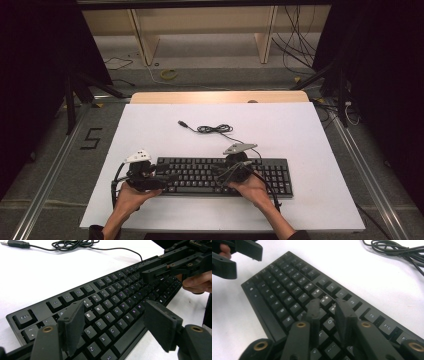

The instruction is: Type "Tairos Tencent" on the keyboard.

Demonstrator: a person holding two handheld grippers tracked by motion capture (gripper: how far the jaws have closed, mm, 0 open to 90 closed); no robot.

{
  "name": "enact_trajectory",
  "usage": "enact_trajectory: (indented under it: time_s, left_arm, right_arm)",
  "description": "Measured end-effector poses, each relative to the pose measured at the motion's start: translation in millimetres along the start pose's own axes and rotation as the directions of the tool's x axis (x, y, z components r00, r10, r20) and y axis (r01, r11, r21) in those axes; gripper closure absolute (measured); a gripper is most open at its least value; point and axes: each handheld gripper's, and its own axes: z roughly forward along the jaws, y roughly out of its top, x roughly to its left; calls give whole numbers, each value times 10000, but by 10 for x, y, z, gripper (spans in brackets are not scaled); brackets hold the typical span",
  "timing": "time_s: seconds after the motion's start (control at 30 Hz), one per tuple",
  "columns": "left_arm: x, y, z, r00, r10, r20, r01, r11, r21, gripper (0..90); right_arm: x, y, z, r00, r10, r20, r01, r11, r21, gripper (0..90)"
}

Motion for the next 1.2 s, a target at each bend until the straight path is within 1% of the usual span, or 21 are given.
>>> enact_trajectory:
  time_s: [0.1,0.4,0.53,0.6,0.83,0.9,1.03,1.13,1.2]
  left_arm:
    - [3,3,-3,10000,5,-25,-5,10000,23,328]
    - [0,16,8,10000,33,9,-33,9998,211,328]
    - [0,16,16,10000,13,24,-13,9996,273,335]
    - [2,19,16,10000,78,-3,-78,9994,346,339]
    - [14,30,22,9999,-82,-72,85,9988,489,354]
    - [16,35,23,9999,-67,-94,72,9984,565,359]
    - [15,42,35,9999,-5,-120,14,9974,717,381]
    - [19,49,40,9997,86,-214,-67,9959,897,415]
    - [23,52,45,9996,62,-264,-35,9948,1016,443]
  right_arm:
    - [6,-1,-29,10000,22,-42,-23,10000,-77,702]
    - [13,-7,-85,9998,134,-147,-136,9998,-172,554]
    - [9,-14,-115,9996,240,-175,-243,9995,-192,516]
    - [11,-19,-126,9995,272,-138,-275,9994,-223,498]
    - [32,-44,-200,9994,282,-182,-292,9981,-547,464]
    - [33,-58,-221,9995,249,-210,-262,9977,-630,458]
    - [37,-89,-256,9992,327,-250,-341,9975,-616,447]
    - [34,-109,-277,9991,324,-271,-341,9973,-645,436]
    - [36,-119,-289,9990,288,-329,-310,9971,-698,433]
